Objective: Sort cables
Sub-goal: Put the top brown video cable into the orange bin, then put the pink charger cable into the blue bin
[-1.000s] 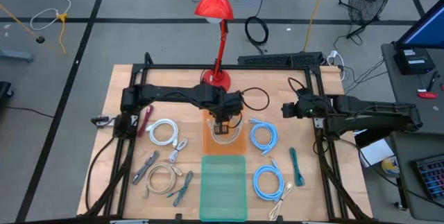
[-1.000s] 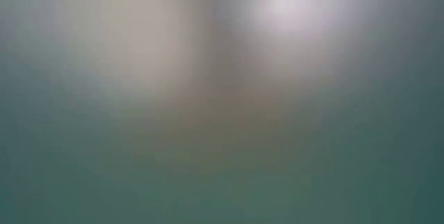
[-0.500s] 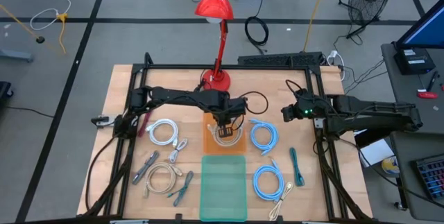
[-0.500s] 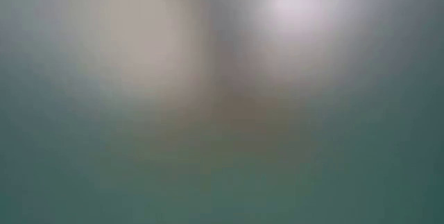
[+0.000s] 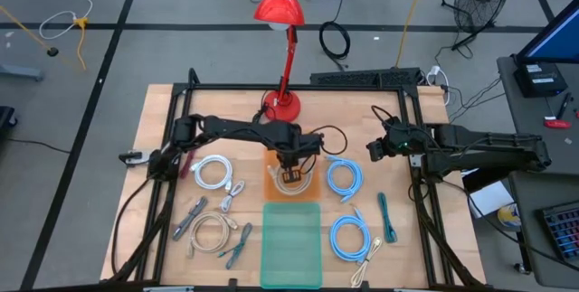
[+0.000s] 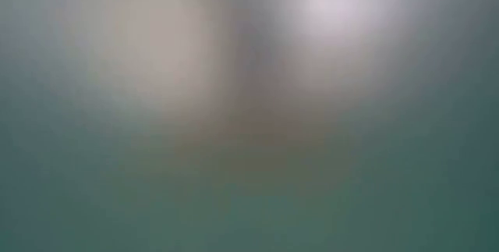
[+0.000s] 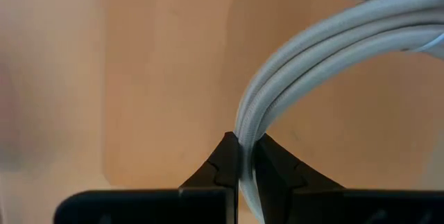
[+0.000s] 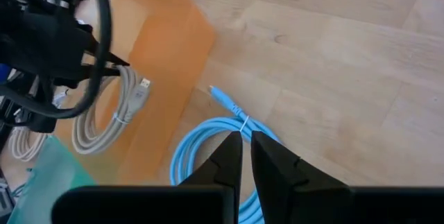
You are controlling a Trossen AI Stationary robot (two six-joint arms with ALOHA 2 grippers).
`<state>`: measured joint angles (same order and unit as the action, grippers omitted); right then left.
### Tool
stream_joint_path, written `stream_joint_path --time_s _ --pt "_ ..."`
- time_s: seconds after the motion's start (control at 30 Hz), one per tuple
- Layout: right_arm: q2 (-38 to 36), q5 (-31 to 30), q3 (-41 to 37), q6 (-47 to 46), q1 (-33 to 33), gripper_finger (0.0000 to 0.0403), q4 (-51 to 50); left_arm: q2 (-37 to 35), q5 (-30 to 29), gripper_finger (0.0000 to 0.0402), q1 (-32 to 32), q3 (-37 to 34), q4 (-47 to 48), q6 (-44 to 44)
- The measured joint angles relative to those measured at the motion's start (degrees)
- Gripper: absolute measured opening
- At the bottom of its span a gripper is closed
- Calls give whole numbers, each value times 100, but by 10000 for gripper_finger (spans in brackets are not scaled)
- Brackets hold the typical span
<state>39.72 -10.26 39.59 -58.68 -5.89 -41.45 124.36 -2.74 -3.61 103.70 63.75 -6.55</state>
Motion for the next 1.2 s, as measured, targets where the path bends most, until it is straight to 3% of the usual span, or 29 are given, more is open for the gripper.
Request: stream_joint_path --time_s 0.4,0.77,1.2 --pt "-9 -18 0 134 0 23 0 210 143 23 163 -4 3 -17" --pt "-9 -39 0 99 0 22 2 205 122 128 165 -4 1 -19" --pt "-9 -21 0 107 -2 23 45 -293 -339 144 -107 661 418 -120"
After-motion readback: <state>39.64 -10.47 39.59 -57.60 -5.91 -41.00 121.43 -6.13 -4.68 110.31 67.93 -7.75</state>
